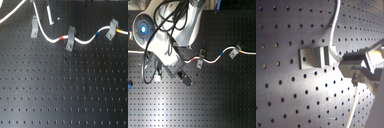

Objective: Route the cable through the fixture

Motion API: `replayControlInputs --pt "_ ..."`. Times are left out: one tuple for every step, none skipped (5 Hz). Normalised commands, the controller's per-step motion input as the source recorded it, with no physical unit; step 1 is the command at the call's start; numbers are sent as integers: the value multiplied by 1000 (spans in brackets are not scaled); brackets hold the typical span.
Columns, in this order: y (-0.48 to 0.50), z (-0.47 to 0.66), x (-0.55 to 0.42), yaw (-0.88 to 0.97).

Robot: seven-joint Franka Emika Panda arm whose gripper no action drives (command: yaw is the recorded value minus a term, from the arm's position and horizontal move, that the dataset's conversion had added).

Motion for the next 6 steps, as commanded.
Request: replayControlInputs --pt "-218 344 -261 -597" --pt "-230 331 -223 -551" --pt "-209 212 -225 -405" --pt "0 17 0 0" --pt "141 213 -367 57" --pt "116 187 -320 71"
